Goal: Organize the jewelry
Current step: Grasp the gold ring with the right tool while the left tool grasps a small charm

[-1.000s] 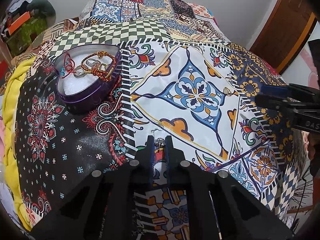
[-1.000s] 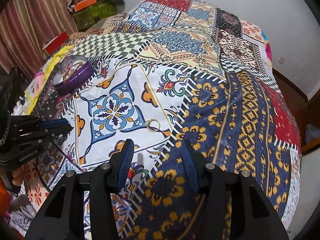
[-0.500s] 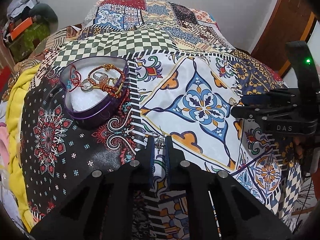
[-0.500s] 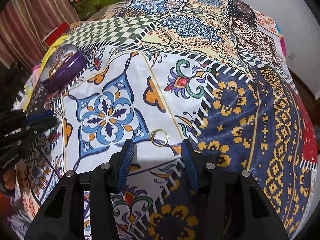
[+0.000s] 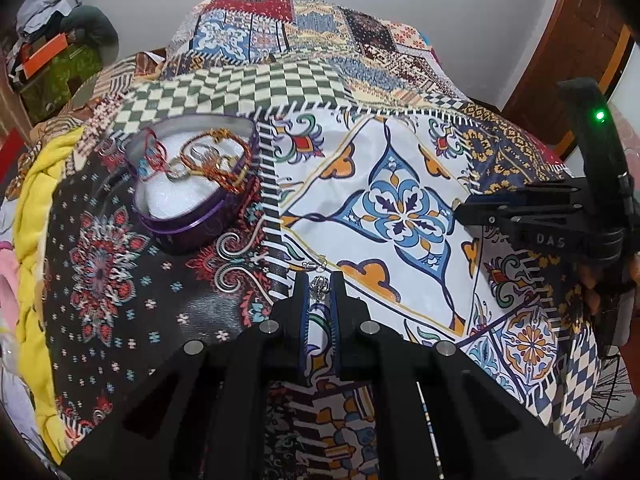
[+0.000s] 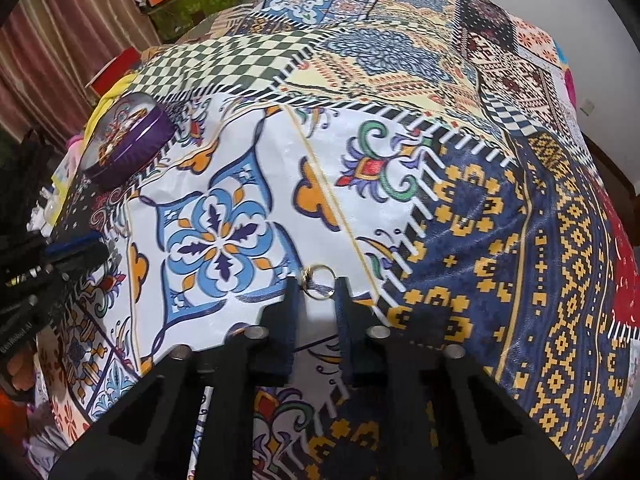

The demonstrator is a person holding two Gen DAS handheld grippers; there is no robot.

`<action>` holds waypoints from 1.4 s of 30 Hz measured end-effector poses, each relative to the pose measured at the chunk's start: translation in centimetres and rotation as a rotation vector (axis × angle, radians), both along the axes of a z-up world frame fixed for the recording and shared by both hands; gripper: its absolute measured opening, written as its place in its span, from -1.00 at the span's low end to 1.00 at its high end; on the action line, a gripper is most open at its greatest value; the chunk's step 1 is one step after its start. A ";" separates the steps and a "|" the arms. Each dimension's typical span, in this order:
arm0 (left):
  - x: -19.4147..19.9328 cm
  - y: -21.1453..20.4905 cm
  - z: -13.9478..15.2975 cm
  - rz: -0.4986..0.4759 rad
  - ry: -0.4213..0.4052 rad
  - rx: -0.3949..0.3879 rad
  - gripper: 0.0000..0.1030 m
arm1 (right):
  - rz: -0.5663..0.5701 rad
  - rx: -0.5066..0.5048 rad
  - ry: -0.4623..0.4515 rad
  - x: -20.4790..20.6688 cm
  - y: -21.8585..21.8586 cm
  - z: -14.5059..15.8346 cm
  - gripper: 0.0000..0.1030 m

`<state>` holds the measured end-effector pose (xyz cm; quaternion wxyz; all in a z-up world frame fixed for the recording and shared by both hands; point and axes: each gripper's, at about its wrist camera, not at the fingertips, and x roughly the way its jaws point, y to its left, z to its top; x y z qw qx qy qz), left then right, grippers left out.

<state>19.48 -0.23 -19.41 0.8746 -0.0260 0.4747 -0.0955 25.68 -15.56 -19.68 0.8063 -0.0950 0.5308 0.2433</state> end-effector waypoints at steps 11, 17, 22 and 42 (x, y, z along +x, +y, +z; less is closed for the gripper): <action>-1.7 2.3 4.8 0.046 -0.110 0.000 -0.84 | 0.010 0.048 -0.070 -1.9 0.6 3.5 -0.84; -2.7 3.3 6.1 0.074 -0.142 -0.006 -0.84 | -0.016 0.058 -0.024 -1.5 0.4 4.0 -0.40; -2.8 3.7 6.1 0.083 -0.145 -0.020 -0.84 | -0.031 0.035 0.000 -0.5 0.7 2.4 -0.21; -2.9 4.5 5.4 0.099 -0.132 -0.048 -0.84 | -0.062 0.032 -0.015 -0.3 0.8 0.7 -0.93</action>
